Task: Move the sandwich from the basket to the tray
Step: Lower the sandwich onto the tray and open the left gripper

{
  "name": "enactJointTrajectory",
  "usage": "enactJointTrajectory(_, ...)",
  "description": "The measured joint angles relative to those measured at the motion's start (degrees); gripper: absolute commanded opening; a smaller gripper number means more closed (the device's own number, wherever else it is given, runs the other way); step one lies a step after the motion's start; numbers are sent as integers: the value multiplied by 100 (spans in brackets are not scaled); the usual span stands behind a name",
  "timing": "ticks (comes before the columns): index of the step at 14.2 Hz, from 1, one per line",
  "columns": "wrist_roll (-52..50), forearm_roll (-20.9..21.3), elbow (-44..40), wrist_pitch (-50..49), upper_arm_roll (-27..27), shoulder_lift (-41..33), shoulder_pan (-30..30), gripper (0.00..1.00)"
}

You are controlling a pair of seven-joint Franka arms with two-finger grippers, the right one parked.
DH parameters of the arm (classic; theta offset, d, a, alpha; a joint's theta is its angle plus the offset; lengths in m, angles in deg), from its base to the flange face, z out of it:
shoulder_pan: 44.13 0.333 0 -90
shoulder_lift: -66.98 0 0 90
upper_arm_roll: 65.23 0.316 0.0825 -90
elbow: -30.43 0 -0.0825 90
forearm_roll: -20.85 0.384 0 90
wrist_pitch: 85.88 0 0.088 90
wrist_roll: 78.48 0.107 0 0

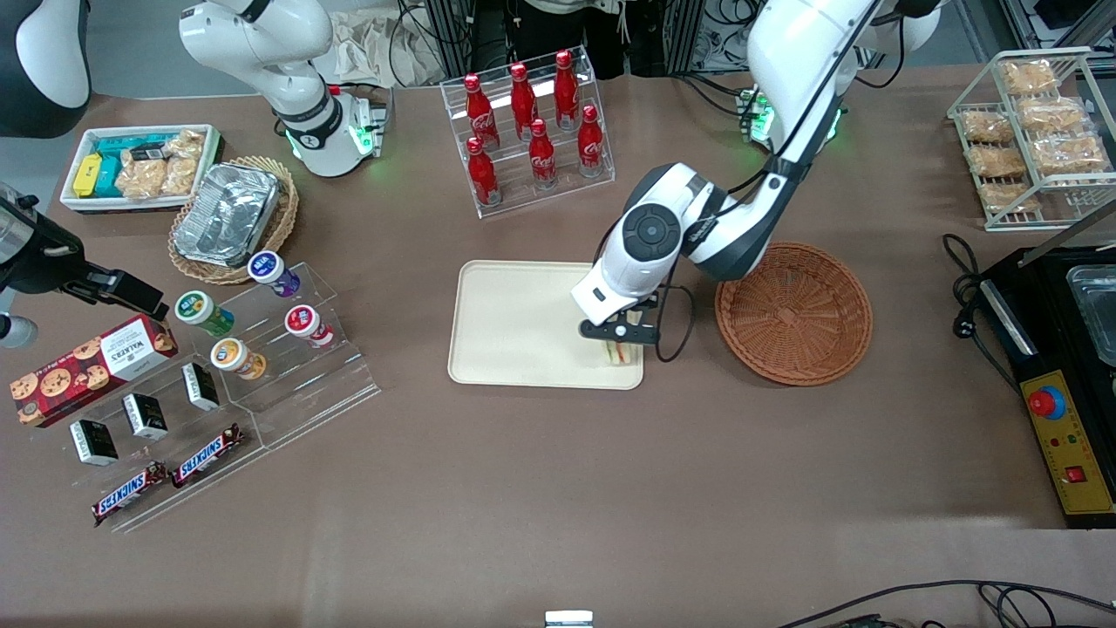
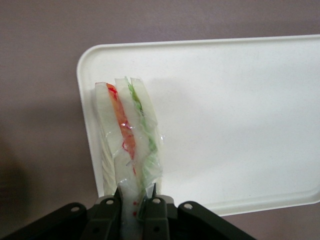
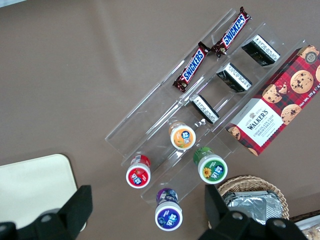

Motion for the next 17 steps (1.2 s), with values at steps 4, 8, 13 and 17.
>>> enactJointTrajectory(4,24,237,40,196,7,142,-53,94)
enactJointTrajectory(8,28,541,38,210,40,140,-51,99)
enactJointTrajectory(13,-380,591,-45,-182,290,-146,2,98)
enactJointTrajectory(17,-338,1008,-160,-1303,437,-964,282,99)
